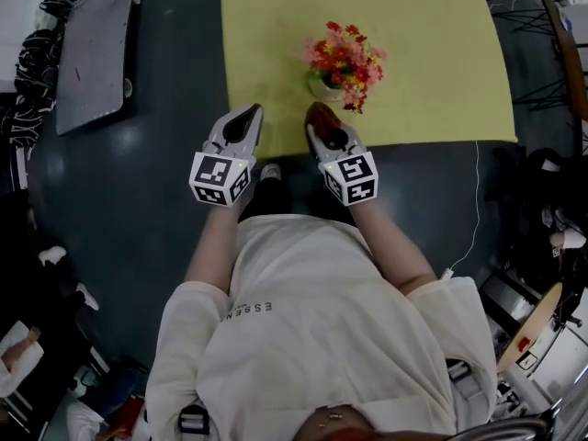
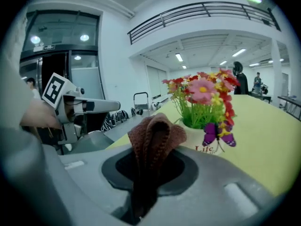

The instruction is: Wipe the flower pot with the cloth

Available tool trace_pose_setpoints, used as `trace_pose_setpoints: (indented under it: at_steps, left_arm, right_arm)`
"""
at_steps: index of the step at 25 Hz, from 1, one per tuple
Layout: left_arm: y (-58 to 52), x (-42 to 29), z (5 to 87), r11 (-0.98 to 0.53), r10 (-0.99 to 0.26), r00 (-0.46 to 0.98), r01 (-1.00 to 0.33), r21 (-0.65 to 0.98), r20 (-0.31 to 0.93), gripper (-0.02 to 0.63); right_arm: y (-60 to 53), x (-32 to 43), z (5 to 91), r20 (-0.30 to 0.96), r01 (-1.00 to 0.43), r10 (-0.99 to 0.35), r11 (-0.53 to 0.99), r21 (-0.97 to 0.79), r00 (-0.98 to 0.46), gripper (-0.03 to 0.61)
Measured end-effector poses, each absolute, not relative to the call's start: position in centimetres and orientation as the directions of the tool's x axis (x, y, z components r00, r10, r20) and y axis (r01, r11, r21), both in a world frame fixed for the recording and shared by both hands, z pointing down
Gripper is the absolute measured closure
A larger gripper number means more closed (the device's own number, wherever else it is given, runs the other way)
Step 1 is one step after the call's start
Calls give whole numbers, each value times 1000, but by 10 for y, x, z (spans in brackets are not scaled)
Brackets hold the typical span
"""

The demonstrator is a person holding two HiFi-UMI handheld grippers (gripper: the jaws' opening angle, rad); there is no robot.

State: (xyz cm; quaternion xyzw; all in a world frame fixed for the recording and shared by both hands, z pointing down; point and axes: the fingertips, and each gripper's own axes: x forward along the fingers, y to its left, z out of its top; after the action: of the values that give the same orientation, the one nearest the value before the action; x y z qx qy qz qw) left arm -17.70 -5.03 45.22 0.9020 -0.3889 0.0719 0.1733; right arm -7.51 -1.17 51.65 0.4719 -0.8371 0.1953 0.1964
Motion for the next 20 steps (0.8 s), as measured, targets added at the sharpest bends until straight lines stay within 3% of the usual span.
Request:
trace_pose_setpoints:
  at_steps: [10,14,20]
  left_arm:
    - [-72,-191,473,-733,-558,783,-621,279,275,603]
    - [-70,-190,481,-747,-518,809,-586,314,277,603]
    - [-65,-190,492,-756,-482,828,-559,340,287,603]
  right_arm:
    - [-84,-100,543,578,-971,-781,191,-143,-238,523]
    - [-106,-93,548,561,-949,-800,31,-314,-211,523]
    - [-103,-81,553,566,-940,-803,-24,-340,-184,523]
